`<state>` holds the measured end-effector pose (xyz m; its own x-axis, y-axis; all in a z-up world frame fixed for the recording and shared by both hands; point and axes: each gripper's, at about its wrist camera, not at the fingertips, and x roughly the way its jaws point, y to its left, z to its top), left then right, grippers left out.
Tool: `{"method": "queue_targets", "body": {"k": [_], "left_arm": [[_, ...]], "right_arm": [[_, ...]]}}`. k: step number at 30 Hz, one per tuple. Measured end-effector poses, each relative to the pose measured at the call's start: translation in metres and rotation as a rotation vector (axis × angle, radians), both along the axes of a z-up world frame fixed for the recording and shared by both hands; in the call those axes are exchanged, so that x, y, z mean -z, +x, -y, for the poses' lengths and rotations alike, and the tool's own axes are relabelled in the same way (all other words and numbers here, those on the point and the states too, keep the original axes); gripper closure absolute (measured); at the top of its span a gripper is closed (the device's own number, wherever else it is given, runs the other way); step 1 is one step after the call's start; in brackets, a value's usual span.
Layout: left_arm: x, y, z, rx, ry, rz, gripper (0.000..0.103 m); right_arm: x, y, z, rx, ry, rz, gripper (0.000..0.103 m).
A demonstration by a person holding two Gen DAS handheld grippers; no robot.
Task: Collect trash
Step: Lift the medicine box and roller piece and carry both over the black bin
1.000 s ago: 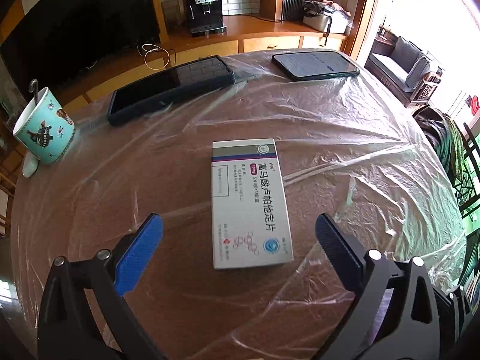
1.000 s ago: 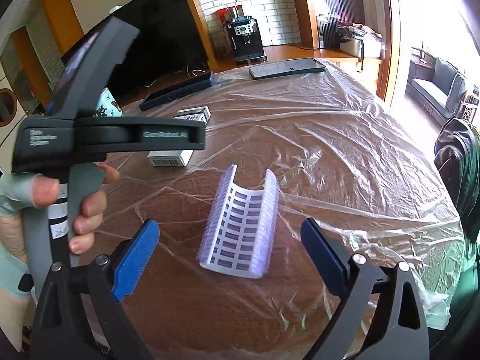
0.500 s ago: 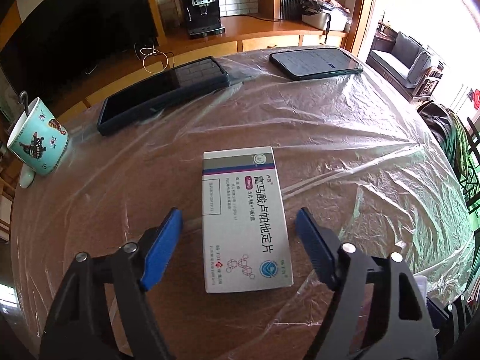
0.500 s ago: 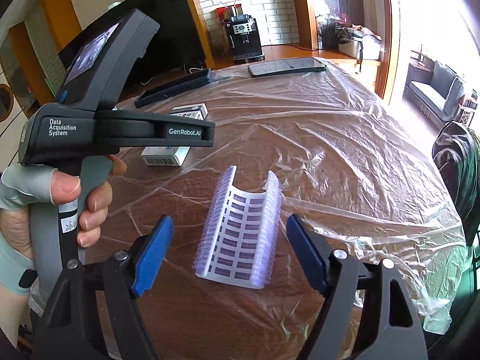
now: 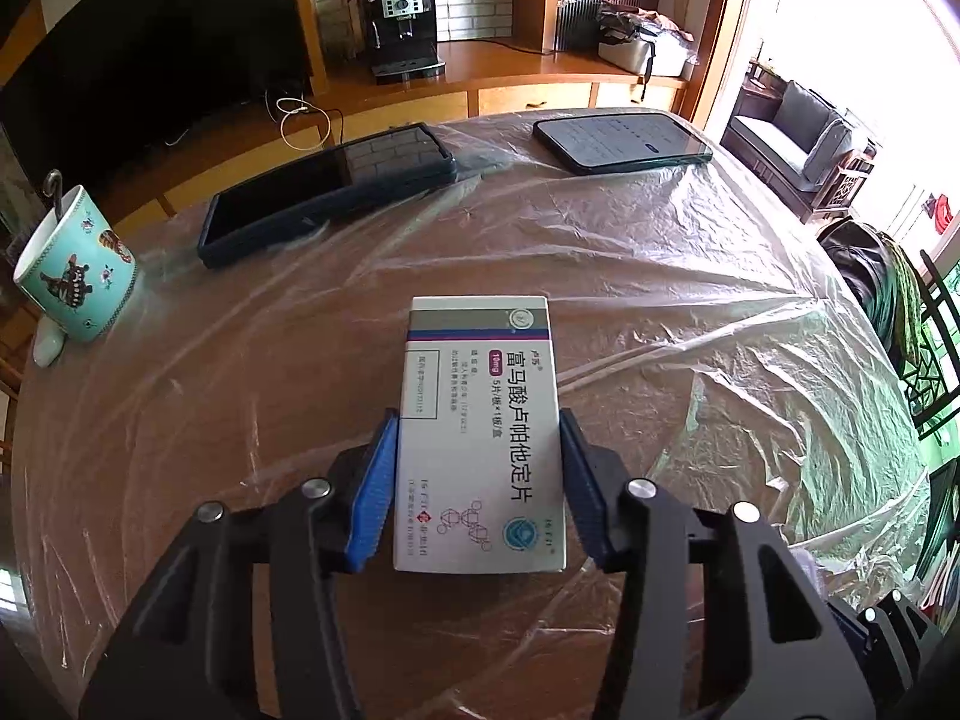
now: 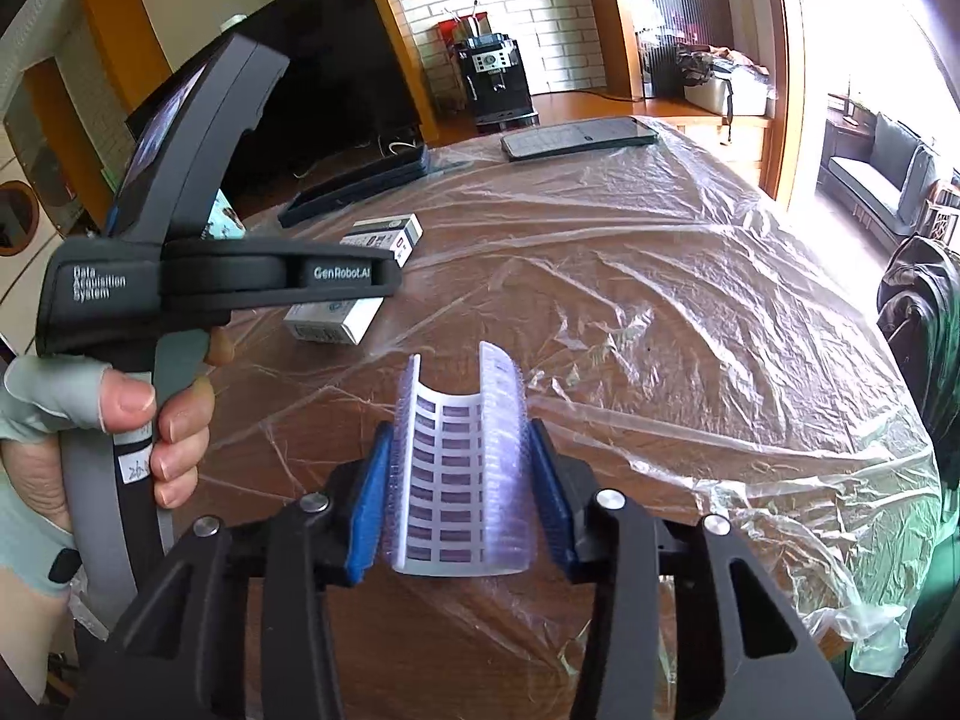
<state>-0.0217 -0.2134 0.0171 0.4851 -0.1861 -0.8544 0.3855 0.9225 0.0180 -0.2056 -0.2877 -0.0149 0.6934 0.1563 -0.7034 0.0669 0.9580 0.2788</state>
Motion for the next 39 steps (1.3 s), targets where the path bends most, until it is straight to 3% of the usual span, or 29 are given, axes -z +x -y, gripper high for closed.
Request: {"method": "queue_targets", "body": {"k": [20,39], "left_arm": [[-0.024,-0.040,-0.039,-0.002,-0.056,0.021,0.051],[-0.047,-0.113,-0.099,-0.018,-0.097,0.082,0.051]], "right_arm": [[-0.018,0.002,-0.004,-0.062,-0.018,0.026,0.060],[-0.039,-0.022,-0.027,-0.182,-0.009,0.057,0.060]]}}
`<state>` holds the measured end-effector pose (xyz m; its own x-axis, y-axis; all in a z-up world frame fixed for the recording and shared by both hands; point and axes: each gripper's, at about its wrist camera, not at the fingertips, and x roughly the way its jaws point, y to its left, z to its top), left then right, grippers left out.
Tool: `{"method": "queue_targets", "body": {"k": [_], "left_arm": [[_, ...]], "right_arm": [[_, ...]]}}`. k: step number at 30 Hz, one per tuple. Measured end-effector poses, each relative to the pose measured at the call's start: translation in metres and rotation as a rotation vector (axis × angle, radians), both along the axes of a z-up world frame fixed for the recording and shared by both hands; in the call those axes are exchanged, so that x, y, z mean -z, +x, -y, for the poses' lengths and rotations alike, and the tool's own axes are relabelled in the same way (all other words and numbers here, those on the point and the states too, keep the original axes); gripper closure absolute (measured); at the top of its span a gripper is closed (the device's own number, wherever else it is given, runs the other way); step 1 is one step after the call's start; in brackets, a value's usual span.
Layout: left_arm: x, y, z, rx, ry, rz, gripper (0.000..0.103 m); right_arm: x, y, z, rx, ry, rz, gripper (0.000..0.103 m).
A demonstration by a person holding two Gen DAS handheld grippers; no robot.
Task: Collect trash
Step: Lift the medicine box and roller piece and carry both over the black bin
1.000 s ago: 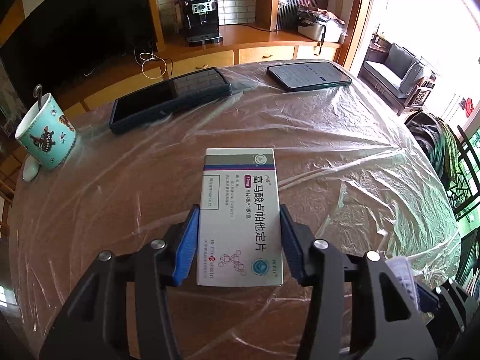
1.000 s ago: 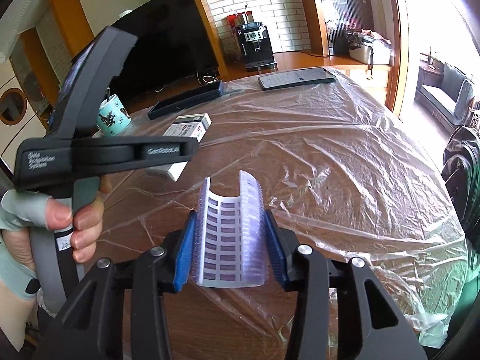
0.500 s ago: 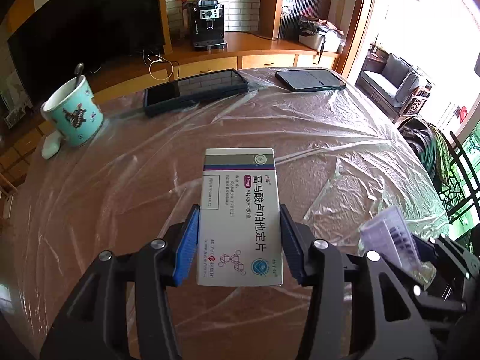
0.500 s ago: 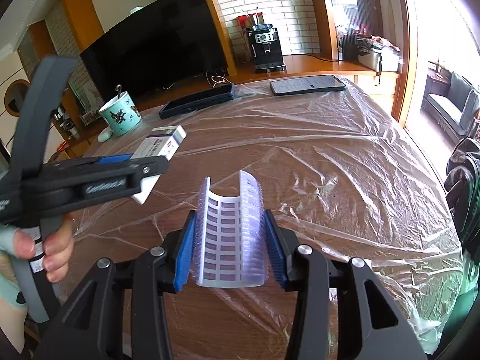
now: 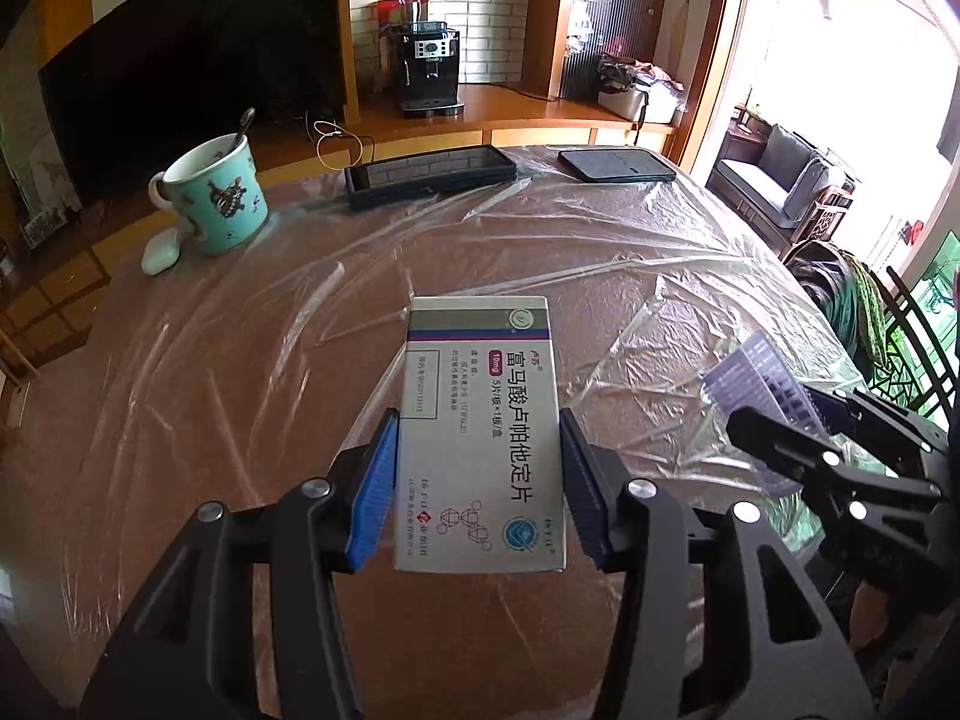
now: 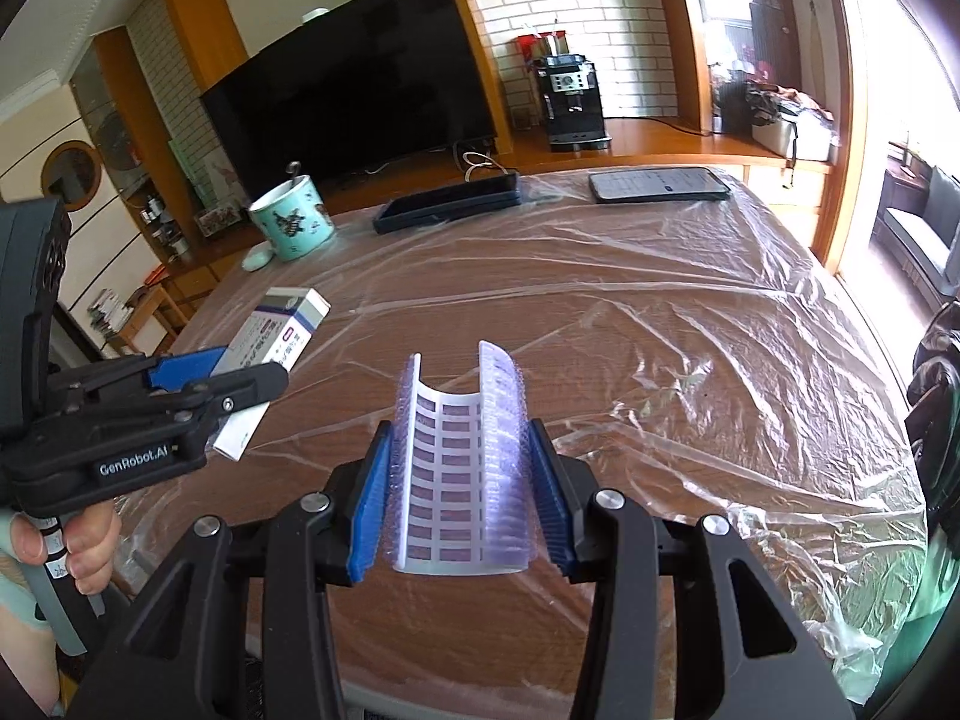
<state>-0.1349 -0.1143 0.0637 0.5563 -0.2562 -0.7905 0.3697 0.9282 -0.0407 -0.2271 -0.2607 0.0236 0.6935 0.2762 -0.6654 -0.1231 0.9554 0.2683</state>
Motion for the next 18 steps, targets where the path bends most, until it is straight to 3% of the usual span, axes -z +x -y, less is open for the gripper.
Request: {"method": "queue_targets", "body": {"k": [18], "left_arm": [[-0.009,-0.074,-0.040,0.036,-0.044,0.015,0.051]], "right_arm": [[-0.016,-0.053,-0.019,-0.148,0.029,0.001,0.060]]}}
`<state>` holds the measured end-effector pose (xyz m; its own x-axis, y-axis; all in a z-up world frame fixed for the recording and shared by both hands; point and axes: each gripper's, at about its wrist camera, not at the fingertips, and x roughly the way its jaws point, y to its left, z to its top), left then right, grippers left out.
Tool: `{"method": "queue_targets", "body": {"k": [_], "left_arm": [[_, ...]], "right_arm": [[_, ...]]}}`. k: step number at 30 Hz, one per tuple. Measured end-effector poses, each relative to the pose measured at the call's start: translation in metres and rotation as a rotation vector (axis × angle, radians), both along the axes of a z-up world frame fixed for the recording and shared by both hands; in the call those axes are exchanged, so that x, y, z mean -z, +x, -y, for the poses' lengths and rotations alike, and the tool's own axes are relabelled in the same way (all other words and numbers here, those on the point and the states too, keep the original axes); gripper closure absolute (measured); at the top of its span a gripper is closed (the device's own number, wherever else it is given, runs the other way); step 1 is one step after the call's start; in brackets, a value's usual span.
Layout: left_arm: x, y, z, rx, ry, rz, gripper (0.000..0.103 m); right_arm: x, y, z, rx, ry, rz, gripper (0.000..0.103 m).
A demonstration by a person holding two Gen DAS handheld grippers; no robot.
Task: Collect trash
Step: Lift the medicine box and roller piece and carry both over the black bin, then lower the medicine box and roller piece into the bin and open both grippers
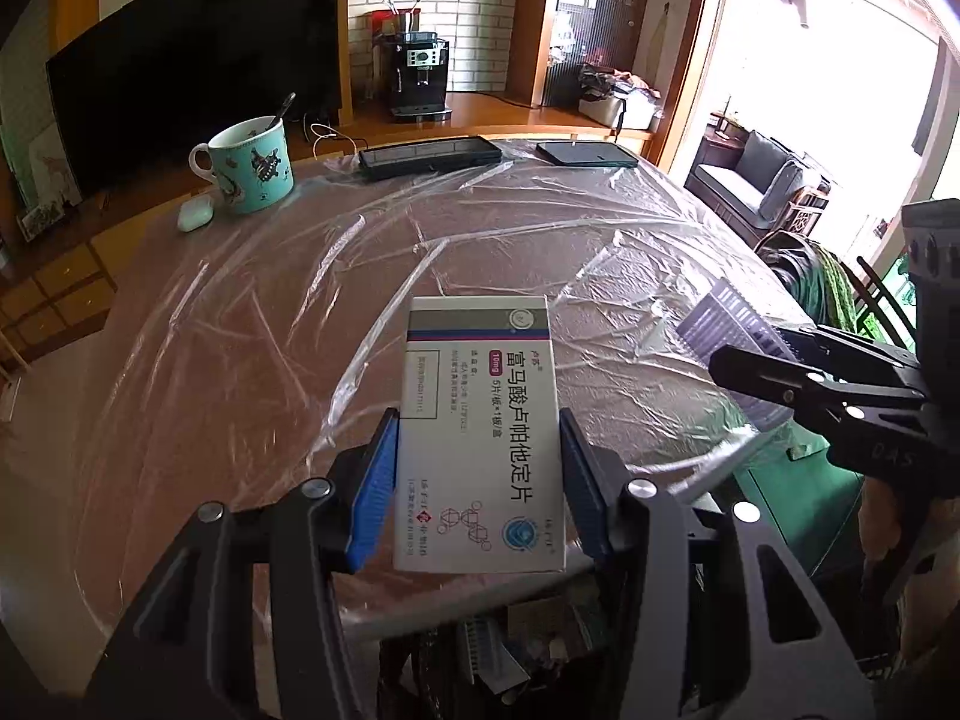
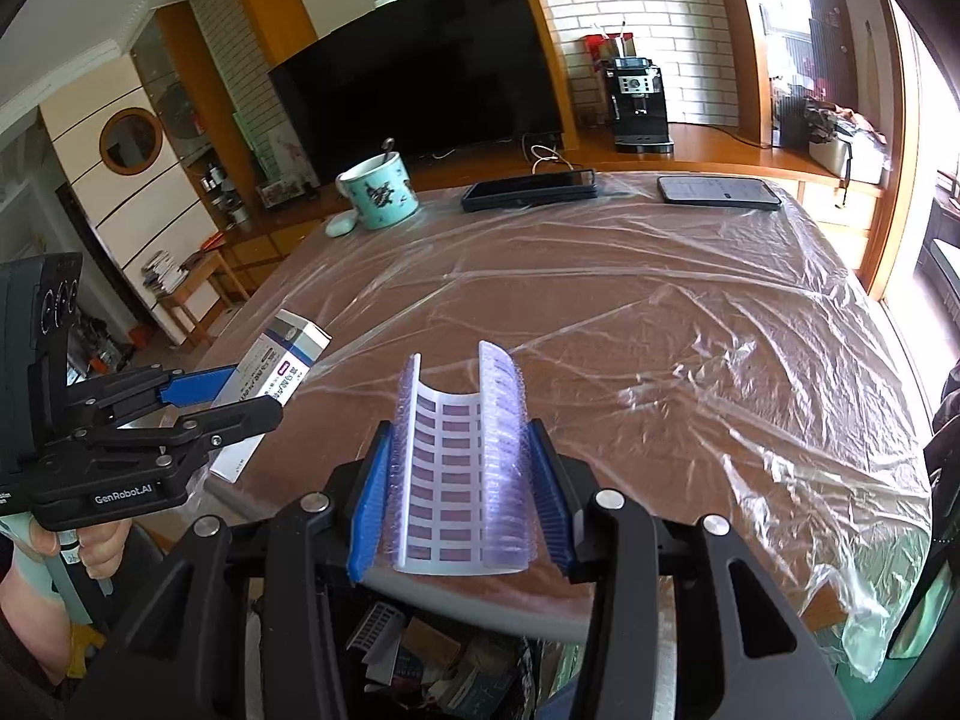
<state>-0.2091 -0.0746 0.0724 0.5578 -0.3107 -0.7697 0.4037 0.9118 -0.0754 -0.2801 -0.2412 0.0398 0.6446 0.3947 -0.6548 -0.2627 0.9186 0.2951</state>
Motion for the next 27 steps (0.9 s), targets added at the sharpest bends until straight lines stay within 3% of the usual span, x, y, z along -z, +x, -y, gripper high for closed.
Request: {"method": "queue_targets", "body": {"k": [27], "left_arm": [[0.020,-0.082,-0.008,0.162,0.008,-0.048,0.051]], "right_arm": [[0.008,-0.079,-0.012,-0.171,0.008,-0.025,0.060]]}}
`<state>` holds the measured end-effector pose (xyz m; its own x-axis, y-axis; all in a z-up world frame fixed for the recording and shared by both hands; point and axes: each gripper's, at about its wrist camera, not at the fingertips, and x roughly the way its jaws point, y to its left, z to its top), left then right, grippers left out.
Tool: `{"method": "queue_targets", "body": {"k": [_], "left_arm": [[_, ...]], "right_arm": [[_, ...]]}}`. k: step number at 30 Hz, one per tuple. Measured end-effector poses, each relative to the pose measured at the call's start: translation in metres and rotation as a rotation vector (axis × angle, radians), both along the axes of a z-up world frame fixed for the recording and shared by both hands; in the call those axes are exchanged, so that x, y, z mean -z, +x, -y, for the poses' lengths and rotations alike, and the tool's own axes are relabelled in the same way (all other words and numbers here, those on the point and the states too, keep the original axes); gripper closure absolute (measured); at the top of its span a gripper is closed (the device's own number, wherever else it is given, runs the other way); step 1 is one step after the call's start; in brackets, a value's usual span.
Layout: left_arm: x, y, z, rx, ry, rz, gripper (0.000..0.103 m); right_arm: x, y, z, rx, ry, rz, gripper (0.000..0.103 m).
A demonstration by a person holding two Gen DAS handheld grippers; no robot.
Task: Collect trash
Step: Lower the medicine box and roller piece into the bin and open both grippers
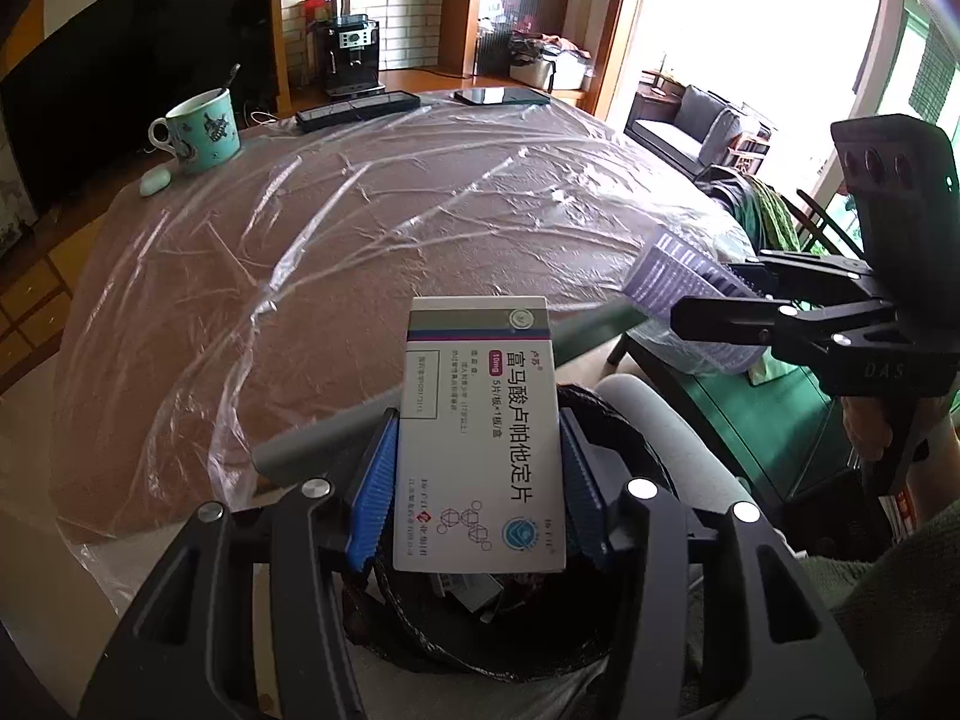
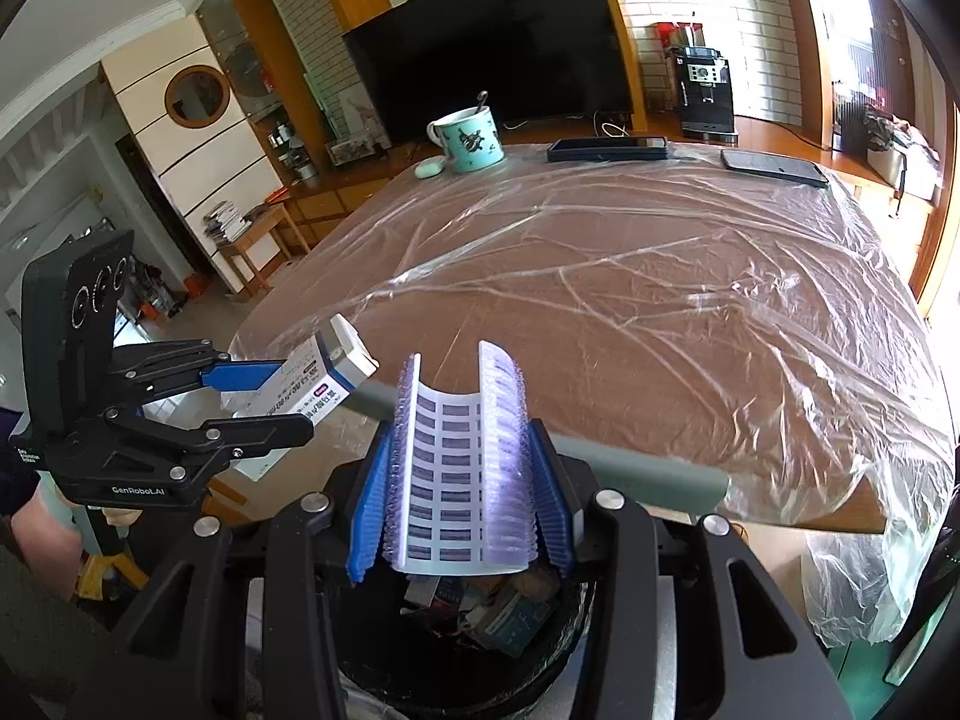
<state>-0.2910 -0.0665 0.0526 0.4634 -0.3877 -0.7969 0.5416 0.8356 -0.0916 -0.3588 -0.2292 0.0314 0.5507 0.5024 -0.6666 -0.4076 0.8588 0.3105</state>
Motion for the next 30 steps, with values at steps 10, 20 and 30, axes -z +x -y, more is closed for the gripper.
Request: {"method": "queue_targets", "body": {"k": [10,20,30], "left_arm": [[0.027,-0.024,0.007,0.068,0.032,-0.068,0.051],[0.062,-0.022,0.010,0.057,0.095,-0.132,0.051],[0.093,-0.009,0.015,0.028,0.161,-0.167,0.051]], "right_arm": [[0.021,-0.011,-0.007,-0.053,-0.028,-0.056,0.060],[0.056,-0.008,-0.022,-0.069,-0.082,-0.131,0.060],[0.087,-0.001,-0.028,-0.062,-0.134,-0.178,0.060]]}}
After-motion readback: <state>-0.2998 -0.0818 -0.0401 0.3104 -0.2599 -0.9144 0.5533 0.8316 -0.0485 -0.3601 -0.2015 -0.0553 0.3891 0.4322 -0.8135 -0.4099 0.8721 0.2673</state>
